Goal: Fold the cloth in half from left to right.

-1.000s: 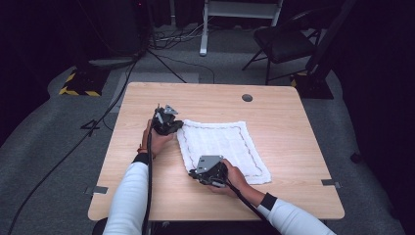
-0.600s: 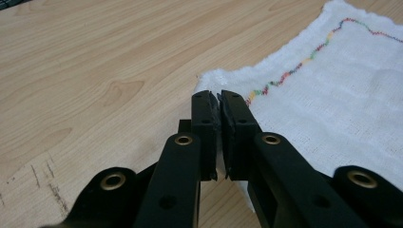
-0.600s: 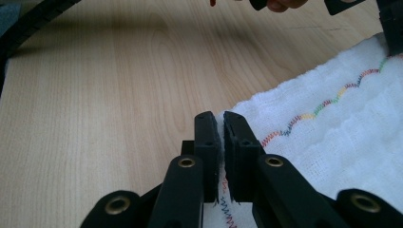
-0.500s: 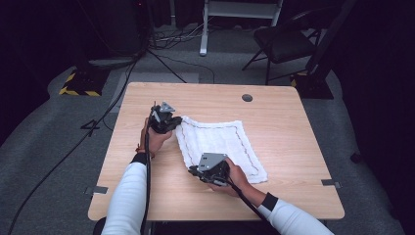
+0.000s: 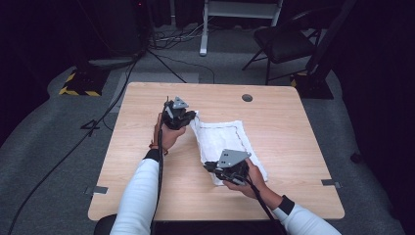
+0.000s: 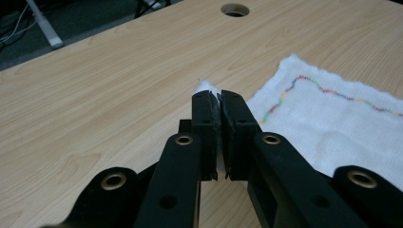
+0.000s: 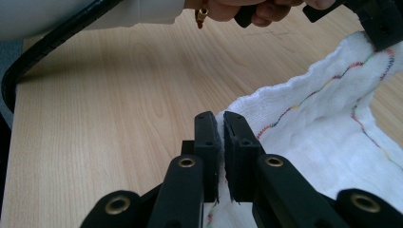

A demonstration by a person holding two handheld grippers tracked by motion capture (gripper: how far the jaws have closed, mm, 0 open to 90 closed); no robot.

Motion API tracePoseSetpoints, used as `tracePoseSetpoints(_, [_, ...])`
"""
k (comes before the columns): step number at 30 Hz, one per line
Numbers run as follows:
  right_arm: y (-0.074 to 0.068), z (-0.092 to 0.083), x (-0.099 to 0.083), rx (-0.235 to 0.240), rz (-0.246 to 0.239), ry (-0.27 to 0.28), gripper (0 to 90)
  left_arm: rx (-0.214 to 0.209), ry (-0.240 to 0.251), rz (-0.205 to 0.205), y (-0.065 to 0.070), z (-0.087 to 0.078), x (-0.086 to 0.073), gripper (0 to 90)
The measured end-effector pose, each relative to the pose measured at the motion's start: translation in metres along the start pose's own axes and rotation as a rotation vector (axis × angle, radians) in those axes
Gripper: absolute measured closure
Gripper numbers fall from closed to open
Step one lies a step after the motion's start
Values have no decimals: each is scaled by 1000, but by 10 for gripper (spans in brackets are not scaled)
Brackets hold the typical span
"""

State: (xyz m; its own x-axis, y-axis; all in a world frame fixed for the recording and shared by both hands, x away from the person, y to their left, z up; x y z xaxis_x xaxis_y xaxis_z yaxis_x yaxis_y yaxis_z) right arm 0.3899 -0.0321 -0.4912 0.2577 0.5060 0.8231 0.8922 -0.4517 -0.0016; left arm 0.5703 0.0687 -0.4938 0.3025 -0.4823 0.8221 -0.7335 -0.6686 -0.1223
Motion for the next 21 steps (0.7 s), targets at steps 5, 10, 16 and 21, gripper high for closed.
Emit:
tracePoseSetpoints(5, [12, -20, -4, -23, 35, 20, 849, -8, 18, 17, 12, 10, 14, 850])
tracePoseSetpoints(10, [25, -41, -11, -54, 57, 28, 848, -23, 20, 35, 26, 23, 27, 850])
tracePoseSetpoints(16, [42, -61, -26, -95, 100, 29, 848, -36, 15, 55, 36, 36, 38, 851])
tracePoseSetpoints(21, [56, -77, -36, -127, 132, 30, 848, -51, 11, 80, 49, 53, 49, 852])
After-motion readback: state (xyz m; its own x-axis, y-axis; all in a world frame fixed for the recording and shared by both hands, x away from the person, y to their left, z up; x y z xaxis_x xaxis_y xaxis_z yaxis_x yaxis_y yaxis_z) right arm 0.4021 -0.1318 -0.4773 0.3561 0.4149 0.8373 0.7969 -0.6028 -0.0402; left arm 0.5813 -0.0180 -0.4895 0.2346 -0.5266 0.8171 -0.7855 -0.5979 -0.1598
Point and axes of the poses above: each handheld gripper's, and its own axes: z roughly forward along the jaws, x roughly out of its top, y roughly to its right, the point moved 10 cm from there along z, roughly forward along the jaws, and after that the axes turned 11 degrees about z, right-handed, at the moved point
